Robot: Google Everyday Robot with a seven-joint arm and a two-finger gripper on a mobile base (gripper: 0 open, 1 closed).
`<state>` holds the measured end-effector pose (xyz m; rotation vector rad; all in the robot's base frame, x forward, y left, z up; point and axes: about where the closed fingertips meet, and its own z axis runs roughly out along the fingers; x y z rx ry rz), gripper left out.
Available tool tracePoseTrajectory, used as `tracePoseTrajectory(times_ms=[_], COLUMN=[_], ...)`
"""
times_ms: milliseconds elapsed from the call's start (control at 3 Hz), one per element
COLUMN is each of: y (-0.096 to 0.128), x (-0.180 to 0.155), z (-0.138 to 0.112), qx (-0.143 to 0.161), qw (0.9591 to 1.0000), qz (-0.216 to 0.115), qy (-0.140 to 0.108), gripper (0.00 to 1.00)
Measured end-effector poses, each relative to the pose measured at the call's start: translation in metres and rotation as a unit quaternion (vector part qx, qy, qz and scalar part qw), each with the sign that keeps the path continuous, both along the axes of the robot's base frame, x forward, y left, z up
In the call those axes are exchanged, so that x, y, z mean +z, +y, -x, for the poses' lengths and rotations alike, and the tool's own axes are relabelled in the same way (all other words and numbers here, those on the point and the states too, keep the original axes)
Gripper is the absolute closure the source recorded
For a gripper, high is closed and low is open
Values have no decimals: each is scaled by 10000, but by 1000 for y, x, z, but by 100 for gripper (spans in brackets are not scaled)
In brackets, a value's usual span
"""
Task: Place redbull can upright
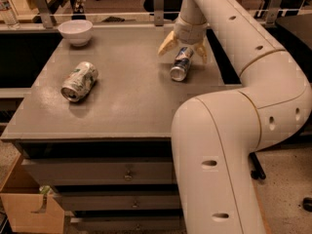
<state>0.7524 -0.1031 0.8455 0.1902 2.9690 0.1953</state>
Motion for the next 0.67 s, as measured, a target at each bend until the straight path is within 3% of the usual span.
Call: tracePoseTrajectory(times_ms=[333,667], y=[-1,1], x=[-5,-3], z=[-2,-4], qx=[-95,-62], qw=[9998,9999], qz=[-135,-139], qy=[59,36], gripper=[51,74])
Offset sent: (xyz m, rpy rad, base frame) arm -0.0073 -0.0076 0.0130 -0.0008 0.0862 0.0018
